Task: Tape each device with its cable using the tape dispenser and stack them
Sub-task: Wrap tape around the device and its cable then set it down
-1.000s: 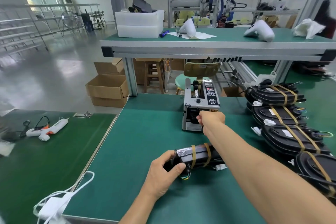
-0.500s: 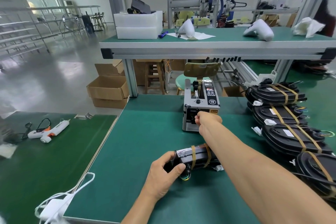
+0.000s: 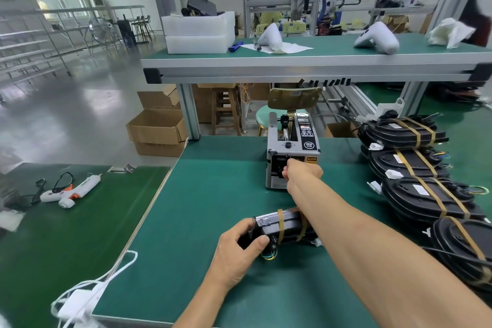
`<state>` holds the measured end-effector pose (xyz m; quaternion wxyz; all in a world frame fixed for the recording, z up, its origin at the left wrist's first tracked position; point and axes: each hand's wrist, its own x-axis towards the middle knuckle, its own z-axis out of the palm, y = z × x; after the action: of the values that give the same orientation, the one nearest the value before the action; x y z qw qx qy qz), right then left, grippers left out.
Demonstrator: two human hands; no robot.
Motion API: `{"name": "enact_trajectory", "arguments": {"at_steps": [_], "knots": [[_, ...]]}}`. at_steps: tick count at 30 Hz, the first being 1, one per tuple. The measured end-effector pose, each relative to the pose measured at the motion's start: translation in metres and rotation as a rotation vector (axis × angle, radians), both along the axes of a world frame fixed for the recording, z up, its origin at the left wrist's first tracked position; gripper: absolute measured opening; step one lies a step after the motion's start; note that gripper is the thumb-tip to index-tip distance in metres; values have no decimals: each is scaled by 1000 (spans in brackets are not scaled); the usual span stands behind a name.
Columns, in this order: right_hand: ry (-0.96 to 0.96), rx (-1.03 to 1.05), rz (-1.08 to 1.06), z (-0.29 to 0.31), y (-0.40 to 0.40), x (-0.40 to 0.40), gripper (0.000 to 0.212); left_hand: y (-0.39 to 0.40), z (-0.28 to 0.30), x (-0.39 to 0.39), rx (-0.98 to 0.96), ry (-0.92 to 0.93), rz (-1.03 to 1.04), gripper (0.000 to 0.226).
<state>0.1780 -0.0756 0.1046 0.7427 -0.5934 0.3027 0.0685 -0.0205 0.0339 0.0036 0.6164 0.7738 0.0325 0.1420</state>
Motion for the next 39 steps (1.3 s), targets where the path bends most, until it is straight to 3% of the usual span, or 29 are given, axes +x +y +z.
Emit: {"name": "enact_trajectory", "arguments": {"at_steps": [2, 5, 7, 9, 12, 14, 23, 39], "knots": [[9, -100, 60, 5, -2, -7, 18, 0, 1, 0, 1, 3, 4, 63], [-78, -230, 417, 21, -13, -29, 10, -1, 2, 0, -1, -4, 9, 64], [-228, -354, 645, 33, -25, -48, 19, 0, 1, 1, -4, -8, 11, 63], [-453, -481, 734, 40, -39, -72, 24, 0, 1, 2, -4, -10, 13, 61], [-707, -609, 758, 36, -61, -115, 14, 1, 0, 2, -9, -17, 9, 62], [-751, -655, 756, 24, -68, -139, 14, 1, 0, 1, -7, -13, 6, 61], [-671, -694, 652, -7, -58, -168, 17, -1, 1, 1, 27, 3, 9, 36], [-650, -704, 640, -12, -54, -170, 21, 1, -3, 1, 25, 4, -2, 36]]}}
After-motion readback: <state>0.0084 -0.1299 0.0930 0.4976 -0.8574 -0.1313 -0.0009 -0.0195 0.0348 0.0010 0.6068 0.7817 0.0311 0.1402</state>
